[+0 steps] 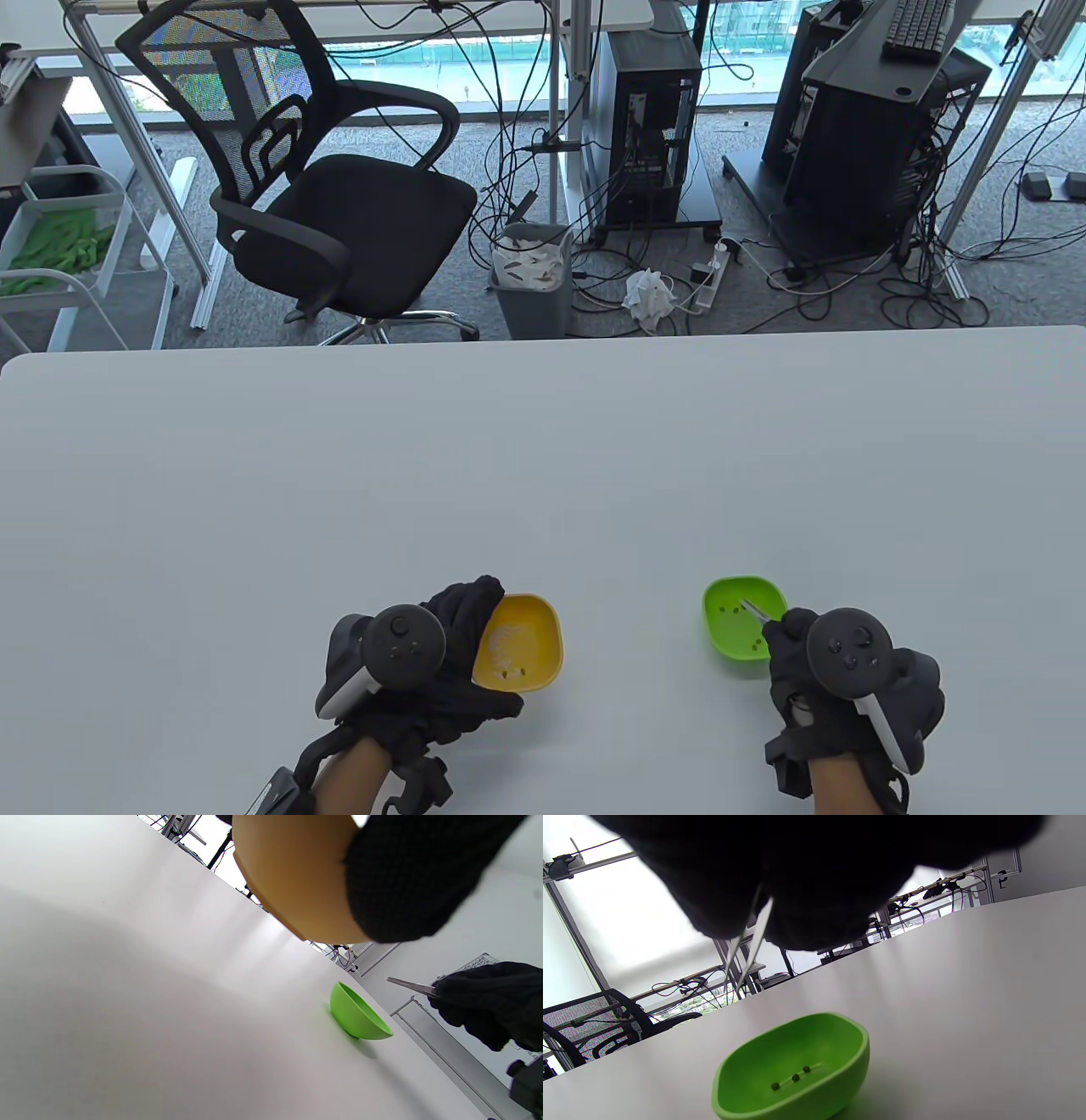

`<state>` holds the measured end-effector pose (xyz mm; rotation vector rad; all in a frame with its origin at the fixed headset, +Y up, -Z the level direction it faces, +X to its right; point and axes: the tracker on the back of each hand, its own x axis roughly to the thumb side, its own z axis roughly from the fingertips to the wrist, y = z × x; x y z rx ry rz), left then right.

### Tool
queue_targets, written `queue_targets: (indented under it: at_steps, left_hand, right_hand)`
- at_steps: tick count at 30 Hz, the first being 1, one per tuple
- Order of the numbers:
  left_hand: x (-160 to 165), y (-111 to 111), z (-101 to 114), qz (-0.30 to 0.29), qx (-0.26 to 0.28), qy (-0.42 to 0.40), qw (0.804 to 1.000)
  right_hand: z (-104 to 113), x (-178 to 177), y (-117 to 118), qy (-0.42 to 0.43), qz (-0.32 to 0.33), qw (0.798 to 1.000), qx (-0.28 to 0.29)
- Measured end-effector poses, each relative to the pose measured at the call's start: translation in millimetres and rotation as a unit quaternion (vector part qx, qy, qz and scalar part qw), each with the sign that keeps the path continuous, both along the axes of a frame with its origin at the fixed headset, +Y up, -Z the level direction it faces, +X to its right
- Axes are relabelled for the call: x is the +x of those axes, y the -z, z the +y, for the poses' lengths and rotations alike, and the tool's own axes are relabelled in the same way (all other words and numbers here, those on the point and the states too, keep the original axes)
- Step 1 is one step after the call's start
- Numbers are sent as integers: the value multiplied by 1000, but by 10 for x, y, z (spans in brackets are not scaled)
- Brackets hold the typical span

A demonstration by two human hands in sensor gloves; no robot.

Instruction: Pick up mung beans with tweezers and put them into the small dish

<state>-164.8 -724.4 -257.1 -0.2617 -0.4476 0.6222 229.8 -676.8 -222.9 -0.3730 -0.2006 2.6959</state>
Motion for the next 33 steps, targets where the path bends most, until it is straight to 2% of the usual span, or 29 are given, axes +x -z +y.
queue_targets:
  at_steps: [5, 11, 17, 22, 33]
  left_hand:
    - [4, 1, 2, -1, 0, 3, 1000]
    - [-6, 15, 2, 1, -3, -1, 1000]
    - [-6, 13, 5, 0, 1, -1, 1000]
    - [-6, 10, 9, 0, 2, -2, 1000]
    - [0, 10, 8, -2, 3, 0, 1000]
  right_hand:
    - [154, -309, -1, -17, 49, 999, 17]
    - [383, -1044, -28, -49, 162, 986, 8]
    - [410, -1637, -58, -82, 250, 965, -6]
    - [387, -1856, -46, -115, 275, 954, -33]
    - [328, -2019, 10, -137, 296, 943, -73]
